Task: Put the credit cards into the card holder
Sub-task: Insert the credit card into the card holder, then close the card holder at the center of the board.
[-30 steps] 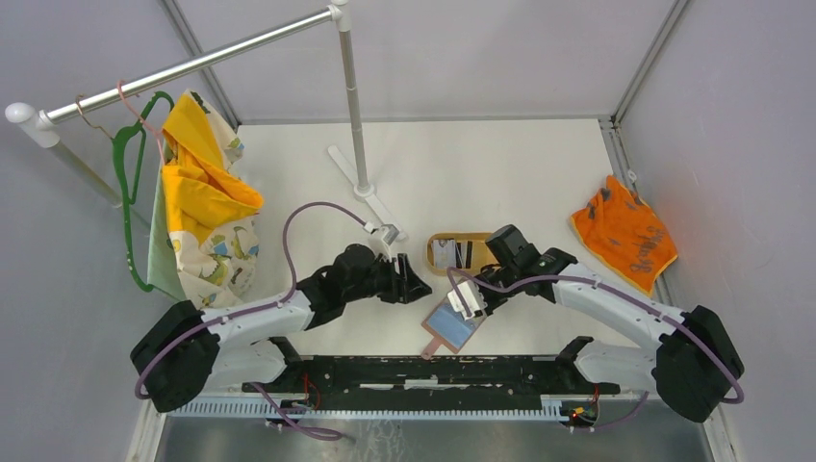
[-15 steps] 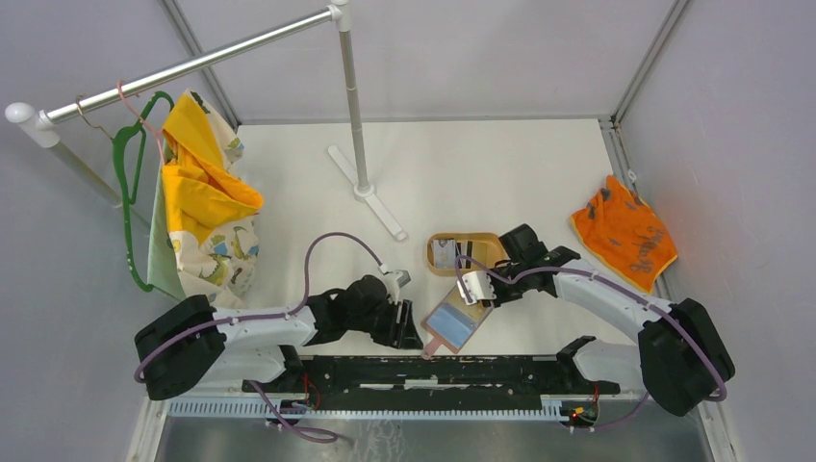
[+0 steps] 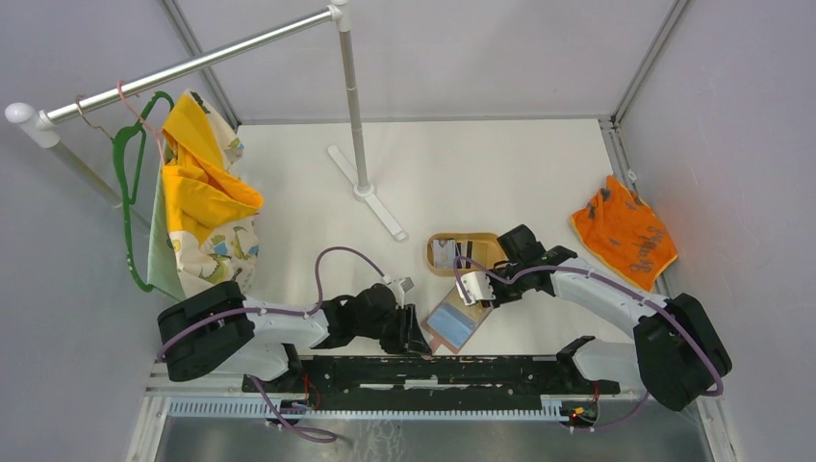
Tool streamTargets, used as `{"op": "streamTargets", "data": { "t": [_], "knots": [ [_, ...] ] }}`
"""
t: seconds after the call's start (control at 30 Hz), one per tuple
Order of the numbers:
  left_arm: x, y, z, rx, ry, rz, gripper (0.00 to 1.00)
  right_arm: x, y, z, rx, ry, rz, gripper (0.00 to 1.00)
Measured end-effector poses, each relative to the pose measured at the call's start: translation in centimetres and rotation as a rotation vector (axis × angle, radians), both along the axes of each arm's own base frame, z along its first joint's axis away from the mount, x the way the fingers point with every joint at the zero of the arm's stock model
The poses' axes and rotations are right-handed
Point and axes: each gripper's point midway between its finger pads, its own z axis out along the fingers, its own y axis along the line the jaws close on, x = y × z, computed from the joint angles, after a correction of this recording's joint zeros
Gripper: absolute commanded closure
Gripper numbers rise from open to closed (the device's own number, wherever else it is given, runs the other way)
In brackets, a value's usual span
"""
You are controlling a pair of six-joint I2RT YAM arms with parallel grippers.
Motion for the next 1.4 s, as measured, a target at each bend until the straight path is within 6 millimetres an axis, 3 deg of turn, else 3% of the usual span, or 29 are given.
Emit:
{"op": "streamTargets", "data": {
  "t": [0.27, 0.33, 0.43, 0.47, 0.73, 0.97, 1.13, 1.4],
  "knots": [
    [-0.3, -0.5, -0.1, 0.022, 0.059, 0.036, 0.63, 0.0, 0.0, -0.1, -0.001, 0.002, -0.001, 0.66],
    [-0.1, -0.6, -0.4, 0.033, 0.059, 0.043, 0.71, -0.1, 0.0, -0.1, 0.000, 0.003, -0.002, 0.66],
    [0.0, -1.0, -0.8, 0.053, 0.065, 0.043, 0.96, -0.1, 0.0, -0.2, 0.000, 0.005, -0.006, 0.66],
    [0.1, -1.1, -1.0, 0.061, 0.066, 0.044, 0.98, -0.1, 0.0, -0.2, 0.000, 0.006, -0.006, 0.66],
    [1.3, -1.2, -0.3, 0.114, 0.005, 0.058, 0.98, 0.4, -0.5, -0.6, -0.009, -0.009, -0.052, 0.65],
    [4.6, -1.0, 4.3, 0.100, -0.170, 0.094, 0.98, 1.9, -1.1, -0.6, -0.007, -0.035, -0.153, 0.63],
    [6.4, -1.0, 5.6, 0.111, -0.235, 0.095, 0.98, 2.9, -1.0, -0.2, 0.035, -0.030, -0.248, 0.61],
    [9.5, -4.0, 8.1, 0.070, -0.322, 0.057, 0.98, 5.0, -1.3, 1.4, 0.146, 0.087, -0.489, 0.61]
  ]
}}
